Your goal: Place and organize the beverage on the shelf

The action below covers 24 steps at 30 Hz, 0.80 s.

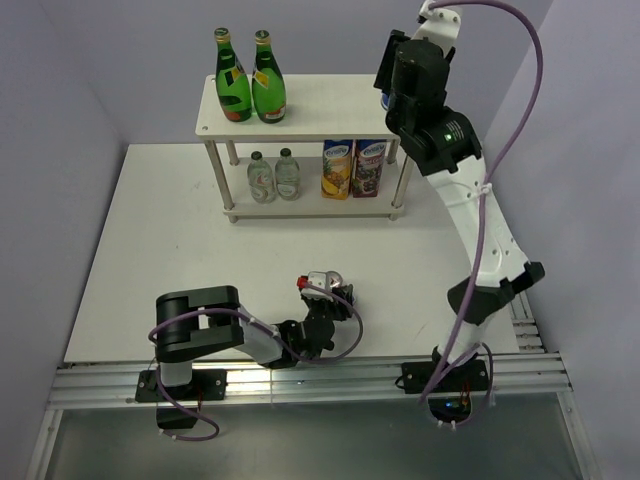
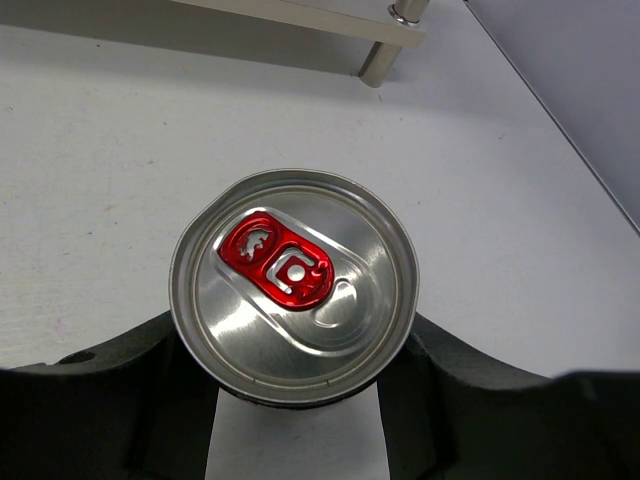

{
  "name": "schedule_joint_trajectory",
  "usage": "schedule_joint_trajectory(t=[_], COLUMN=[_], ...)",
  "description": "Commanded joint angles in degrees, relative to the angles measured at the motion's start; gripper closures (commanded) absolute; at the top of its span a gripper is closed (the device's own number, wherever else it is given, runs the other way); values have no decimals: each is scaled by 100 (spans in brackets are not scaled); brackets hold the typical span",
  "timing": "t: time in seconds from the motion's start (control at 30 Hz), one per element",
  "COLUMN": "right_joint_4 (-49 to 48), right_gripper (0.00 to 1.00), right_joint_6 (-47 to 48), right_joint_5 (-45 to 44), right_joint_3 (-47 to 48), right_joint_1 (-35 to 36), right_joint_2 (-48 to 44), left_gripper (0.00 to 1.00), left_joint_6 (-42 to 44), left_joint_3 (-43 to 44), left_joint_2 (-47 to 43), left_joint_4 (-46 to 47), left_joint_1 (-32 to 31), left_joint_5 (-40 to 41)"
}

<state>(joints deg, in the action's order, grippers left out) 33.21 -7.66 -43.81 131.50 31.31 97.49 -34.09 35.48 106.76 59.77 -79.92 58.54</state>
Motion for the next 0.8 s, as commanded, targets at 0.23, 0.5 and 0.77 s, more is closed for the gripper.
schedule_joint_trajectory(t=[0.23,0.5,0.77], right_joint_4=[54,-43,-130], right_gripper=[100,86,2], right_joint_6=[90,72,19], right_joint_5=[399,418,373], right_joint_3=[649,386,122], right_joint_1=[-327,-459,-468], right_joint_2=[736,877,859], left_gripper=[100,100,100], left_joint_6=[86,121,148], left_joint_3=[-314,-235,-130], left_joint_2=[521,609,653], left_joint_4=[-888,-949,-1064], left_joint_1=[-85,-120,-182], left_joint_5=[-590,-546,-502])
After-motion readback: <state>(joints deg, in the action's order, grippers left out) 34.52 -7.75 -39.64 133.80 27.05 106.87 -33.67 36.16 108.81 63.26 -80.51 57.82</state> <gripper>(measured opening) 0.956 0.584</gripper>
